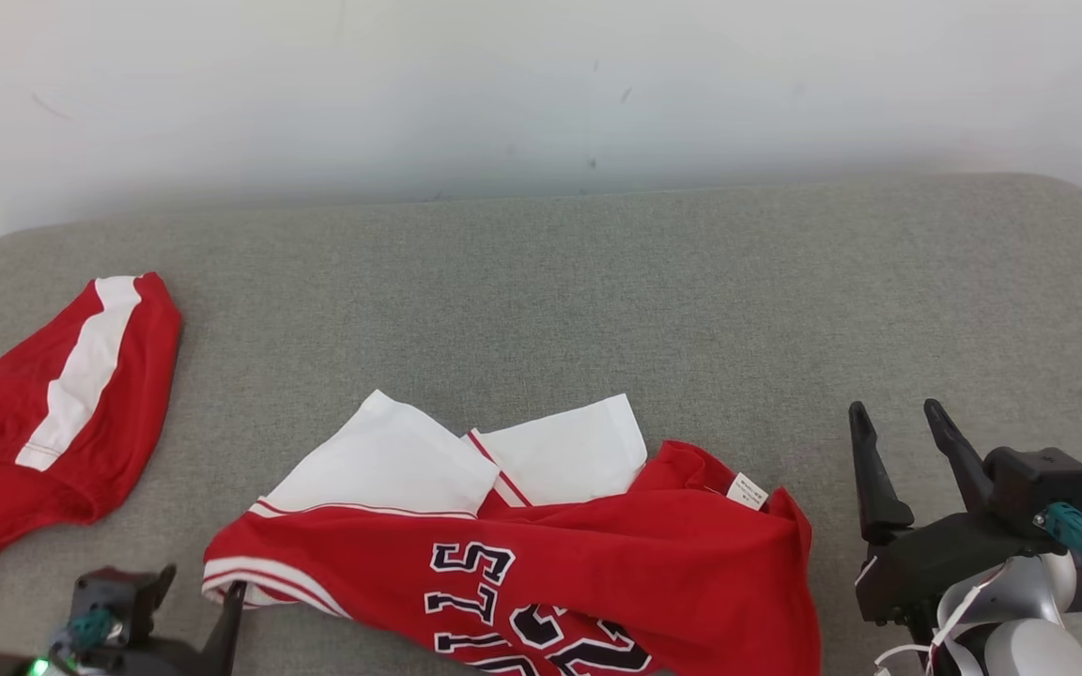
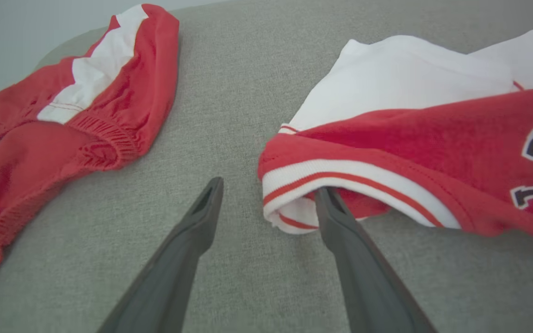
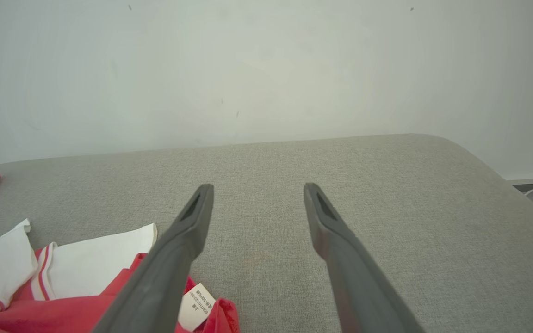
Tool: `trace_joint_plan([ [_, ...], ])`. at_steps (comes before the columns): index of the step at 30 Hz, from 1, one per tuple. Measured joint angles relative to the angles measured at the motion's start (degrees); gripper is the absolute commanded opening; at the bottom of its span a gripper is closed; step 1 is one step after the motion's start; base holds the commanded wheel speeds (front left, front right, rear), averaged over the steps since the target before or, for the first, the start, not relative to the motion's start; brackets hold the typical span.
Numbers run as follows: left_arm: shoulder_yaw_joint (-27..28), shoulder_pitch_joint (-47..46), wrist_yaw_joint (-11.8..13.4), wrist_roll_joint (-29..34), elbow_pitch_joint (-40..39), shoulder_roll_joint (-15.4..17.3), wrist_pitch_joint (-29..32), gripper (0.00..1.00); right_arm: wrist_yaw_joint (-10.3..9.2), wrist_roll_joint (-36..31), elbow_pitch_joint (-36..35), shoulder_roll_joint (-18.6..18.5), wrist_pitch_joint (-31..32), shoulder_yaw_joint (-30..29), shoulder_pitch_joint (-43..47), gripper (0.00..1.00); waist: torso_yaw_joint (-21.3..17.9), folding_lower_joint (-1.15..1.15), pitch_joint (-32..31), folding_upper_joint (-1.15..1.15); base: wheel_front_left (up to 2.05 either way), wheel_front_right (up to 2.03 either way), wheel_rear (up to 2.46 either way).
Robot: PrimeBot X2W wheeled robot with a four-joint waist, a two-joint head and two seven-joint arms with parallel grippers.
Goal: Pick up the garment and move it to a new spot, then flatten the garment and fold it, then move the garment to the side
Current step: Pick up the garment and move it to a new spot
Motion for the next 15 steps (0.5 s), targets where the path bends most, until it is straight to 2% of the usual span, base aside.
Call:
trace_joint_plan([
  [8,3.13,7.12,0.53,-2.33,-8.12,0.18,4.21,1.00,-0.16,0.03,-1.20,-0.70,0.43,-2.76,2.70,1.00,0.55,0.00,-0.21,0.00,0.00,0.00,0.00],
  [11,5.83,7.90,0.97,-3.11,-12.29,-0.25,3.14,1.00,-0.42,0.04,-2.20,-0.91,0.37,-4.42,3.44,1.00,0.96,0.00,-0.18,0.00,0.00,0.00,0.00],
  [15,10.46,8.06,1.01,-3.79,-17.85,-2.72,-2.30,1.00,-0.43,0.02,-2.69,-0.75,-0.40,-5.88,4.17,1.00,1.74,0.00,-0.30,0.00,0.00,0.00,0.00],
])
